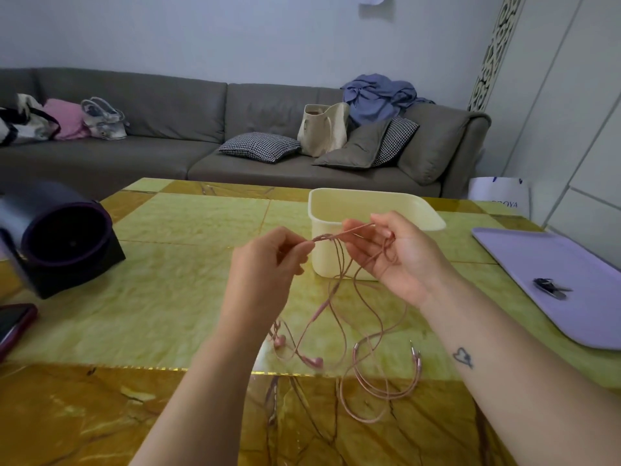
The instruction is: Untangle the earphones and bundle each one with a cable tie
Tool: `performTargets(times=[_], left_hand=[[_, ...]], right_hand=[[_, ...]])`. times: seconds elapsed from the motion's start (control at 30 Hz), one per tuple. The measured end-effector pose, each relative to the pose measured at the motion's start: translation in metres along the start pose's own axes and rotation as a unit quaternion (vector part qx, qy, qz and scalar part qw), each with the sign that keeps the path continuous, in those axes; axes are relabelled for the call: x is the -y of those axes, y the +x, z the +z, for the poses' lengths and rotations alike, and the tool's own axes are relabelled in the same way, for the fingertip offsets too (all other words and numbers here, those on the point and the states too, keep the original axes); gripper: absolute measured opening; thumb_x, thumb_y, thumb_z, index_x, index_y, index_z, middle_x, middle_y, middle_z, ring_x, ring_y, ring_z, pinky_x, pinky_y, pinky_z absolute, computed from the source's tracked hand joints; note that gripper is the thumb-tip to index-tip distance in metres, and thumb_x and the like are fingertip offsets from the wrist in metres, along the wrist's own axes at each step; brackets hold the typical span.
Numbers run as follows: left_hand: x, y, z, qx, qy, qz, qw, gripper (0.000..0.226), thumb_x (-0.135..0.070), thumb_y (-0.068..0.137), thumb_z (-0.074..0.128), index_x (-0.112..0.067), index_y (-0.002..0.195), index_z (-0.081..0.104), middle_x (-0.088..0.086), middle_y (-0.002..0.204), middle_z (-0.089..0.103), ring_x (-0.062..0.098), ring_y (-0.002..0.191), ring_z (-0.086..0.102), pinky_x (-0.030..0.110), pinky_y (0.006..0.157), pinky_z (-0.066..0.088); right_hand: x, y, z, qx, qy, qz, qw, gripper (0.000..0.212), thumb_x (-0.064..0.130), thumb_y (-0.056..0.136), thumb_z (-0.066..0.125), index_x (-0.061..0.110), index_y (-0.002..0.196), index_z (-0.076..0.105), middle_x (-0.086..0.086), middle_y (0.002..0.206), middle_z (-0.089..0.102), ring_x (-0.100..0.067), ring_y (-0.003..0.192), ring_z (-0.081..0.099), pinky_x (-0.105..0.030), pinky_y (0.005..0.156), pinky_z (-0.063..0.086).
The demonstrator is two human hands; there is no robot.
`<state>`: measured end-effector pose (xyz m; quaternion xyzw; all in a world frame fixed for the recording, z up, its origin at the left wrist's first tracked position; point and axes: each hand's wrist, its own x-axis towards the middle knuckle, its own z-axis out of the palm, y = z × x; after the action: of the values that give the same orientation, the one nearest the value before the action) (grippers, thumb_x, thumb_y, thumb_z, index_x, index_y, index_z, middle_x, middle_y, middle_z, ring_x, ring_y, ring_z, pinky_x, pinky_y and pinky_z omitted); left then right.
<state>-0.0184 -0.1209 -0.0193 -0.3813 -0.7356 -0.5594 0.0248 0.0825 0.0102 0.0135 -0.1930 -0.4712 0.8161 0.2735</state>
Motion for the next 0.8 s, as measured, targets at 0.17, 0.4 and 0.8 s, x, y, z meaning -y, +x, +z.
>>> performTargets(times=[0.17,0.4,0.8], left_hand=[[0.001,0.002,-0.002,0.048,-0.026,-0.050,0.997,0.026,-0.025,0.097,0.048,-0.020,0.078,0.065,-0.009,0.056,0.058,0.009,0.051,0.047,0.024,0.053,0.041],[0.002,0.002,-0.006,0.215,-0.187,-0.194,0.939,0.032,-0.022,0.100,0.042,-0.011,0.081,0.066,-0.007,0.045,0.039,0.008,0.045,0.032,0.019,0.051,0.032],[0.003,0.000,-0.014,0.248,-0.127,-0.172,0.945,0.023,-0.032,0.094,0.051,-0.014,0.089,0.063,-0.009,0.049,0.049,0.010,0.050,0.037,0.020,0.052,0.033]], right_hand=[[-0.004,0.000,-0.005,0.027,0.024,0.043,0.998,0.042,0.013,0.095,0.044,0.017,0.055,0.034,-0.009,0.060,0.067,-0.019,0.059,0.069,-0.025,0.057,0.056],[-0.002,0.005,-0.006,0.077,-0.296,-0.048,0.951,0.023,0.021,0.094,0.055,0.014,0.074,0.047,0.005,0.048,0.051,-0.015,0.052,0.051,-0.024,0.054,0.047],[0.010,-0.003,-0.002,0.160,-0.668,-0.194,0.700,0.014,0.028,0.082,0.072,0.020,0.071,0.067,0.014,0.038,0.038,-0.004,0.043,0.037,-0.015,0.045,0.029]])
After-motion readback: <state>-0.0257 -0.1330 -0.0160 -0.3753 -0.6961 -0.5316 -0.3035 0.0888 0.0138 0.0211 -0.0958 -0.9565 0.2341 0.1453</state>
